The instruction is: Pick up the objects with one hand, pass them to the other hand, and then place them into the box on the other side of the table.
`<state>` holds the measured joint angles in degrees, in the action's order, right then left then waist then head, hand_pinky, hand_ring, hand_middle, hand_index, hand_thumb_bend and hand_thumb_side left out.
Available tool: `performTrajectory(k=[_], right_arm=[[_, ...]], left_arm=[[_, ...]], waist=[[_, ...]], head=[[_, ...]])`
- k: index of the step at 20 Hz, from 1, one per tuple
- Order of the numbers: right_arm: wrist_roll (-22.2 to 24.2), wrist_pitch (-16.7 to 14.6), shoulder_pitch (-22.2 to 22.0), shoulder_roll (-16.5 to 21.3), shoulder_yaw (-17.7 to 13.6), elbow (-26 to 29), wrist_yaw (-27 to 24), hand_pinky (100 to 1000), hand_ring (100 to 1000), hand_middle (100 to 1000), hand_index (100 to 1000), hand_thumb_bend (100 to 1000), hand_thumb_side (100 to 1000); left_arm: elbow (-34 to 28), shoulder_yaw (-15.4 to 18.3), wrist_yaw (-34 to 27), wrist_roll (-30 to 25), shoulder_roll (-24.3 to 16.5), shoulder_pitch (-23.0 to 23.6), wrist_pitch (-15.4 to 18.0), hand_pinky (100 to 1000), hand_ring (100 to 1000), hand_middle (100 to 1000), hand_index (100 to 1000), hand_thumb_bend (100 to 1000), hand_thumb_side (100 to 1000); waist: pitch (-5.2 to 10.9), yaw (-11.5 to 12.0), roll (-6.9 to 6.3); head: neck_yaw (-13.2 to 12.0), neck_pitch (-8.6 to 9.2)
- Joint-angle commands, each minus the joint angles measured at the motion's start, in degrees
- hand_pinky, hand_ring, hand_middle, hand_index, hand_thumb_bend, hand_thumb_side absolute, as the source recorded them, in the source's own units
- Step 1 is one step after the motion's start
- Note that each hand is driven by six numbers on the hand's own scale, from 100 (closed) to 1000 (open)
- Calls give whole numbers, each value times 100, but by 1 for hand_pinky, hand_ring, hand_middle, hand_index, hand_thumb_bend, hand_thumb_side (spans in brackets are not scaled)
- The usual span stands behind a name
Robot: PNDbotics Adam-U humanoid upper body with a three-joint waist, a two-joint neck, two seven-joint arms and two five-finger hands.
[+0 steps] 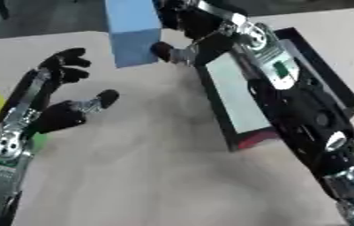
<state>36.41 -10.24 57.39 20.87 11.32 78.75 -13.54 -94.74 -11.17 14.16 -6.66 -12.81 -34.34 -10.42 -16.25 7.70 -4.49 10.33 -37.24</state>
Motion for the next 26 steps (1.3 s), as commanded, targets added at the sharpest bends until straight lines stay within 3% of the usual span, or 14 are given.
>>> performTrajectory(k=[1, 8, 15, 21, 26], right_arm=[[-147, 37, 33, 430, -174, 221, -191, 947, 1000, 329, 631, 100, 125], [-209, -37, -367, 1362, -490, 347, -402, 949, 1000, 344, 670, 100, 144], [-25, -118, -828, 2048, -802, 326, -538, 957, 1000, 352, 699, 100, 163], [101, -300, -1107, 2453, -986, 164, -567, 959, 1000, 359, 717, 100, 182], [279, -632, -1242, 2646, -1033, -140, -378, 960, 1000, 377, 754, 100, 194]], left_arm=[[-78, 132, -38, 98, -329, 13, -2, 841, 742, 734, 895, 687, 428], [-185, 330, -158, 345, -753, 112, -27, 841, 738, 727, 880, 670, 414], [-269, 479, -289, 521, -993, 123, -66, 845, 740, 729, 876, 668, 410], [-352, 566, -357, 617, -1106, 112, -81, 844, 740, 729, 874, 668, 405], [-393, 613, -400, 682, -1162, 122, -105, 845, 741, 730, 872, 668, 406]], waist=[[605, -33, 48], [684, -127, 64], [706, -142, 64], [698, -134, 50], [696, -113, 39]], head=[[-19, -71], [-36, -153], [41, -143], [194, -39], [227, 39]])
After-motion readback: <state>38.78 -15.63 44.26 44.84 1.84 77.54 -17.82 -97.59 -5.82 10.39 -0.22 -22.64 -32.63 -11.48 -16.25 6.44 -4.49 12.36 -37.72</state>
